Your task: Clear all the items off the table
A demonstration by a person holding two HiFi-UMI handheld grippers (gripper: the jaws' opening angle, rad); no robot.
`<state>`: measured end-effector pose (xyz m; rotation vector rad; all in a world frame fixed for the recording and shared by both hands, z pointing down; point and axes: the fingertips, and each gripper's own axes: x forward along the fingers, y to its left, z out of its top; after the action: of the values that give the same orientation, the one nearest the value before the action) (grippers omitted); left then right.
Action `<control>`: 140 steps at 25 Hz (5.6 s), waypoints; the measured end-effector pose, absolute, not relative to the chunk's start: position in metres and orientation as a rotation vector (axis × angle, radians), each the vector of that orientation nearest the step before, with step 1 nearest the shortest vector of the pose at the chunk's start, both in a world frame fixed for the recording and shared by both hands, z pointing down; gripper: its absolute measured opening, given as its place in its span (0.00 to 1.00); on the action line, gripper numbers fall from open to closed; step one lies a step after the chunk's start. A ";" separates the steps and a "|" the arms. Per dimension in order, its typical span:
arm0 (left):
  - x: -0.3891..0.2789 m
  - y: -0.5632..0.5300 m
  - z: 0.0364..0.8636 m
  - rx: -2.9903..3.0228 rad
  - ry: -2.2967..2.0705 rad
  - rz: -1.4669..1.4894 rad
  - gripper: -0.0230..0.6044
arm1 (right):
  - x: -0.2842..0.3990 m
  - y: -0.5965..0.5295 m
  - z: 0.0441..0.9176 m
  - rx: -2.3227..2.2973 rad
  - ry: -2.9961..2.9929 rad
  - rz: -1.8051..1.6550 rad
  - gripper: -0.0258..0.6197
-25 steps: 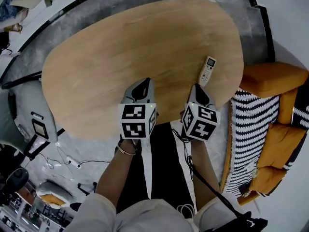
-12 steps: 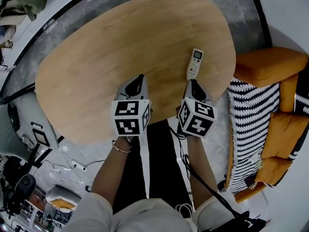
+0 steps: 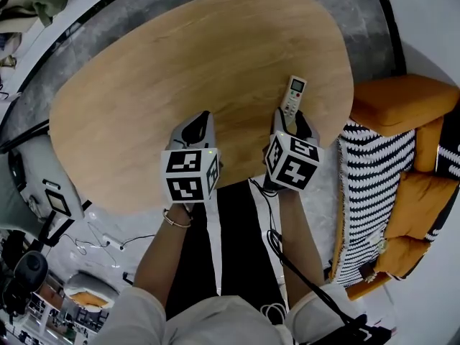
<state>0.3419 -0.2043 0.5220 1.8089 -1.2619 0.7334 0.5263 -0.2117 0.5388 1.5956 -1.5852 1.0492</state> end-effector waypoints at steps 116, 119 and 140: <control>-0.361 0.195 0.527 0.690 -2.146 -0.036 0.05 | -0.327 0.020 0.535 0.045 -2.179 0.170 0.37; -0.378 0.197 0.529 0.669 -2.150 -0.043 0.05 | -0.346 0.020 0.542 0.012 -2.163 0.128 0.37; -0.391 0.212 0.535 0.639 -2.149 -0.066 0.05 | -0.388 0.018 0.570 -0.009 -2.124 -0.061 0.40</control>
<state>-0.3910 0.2115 0.5352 0.6387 -2.1488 -0.0659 -0.3884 0.0183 0.5700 -0.0087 -2.1243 -0.0605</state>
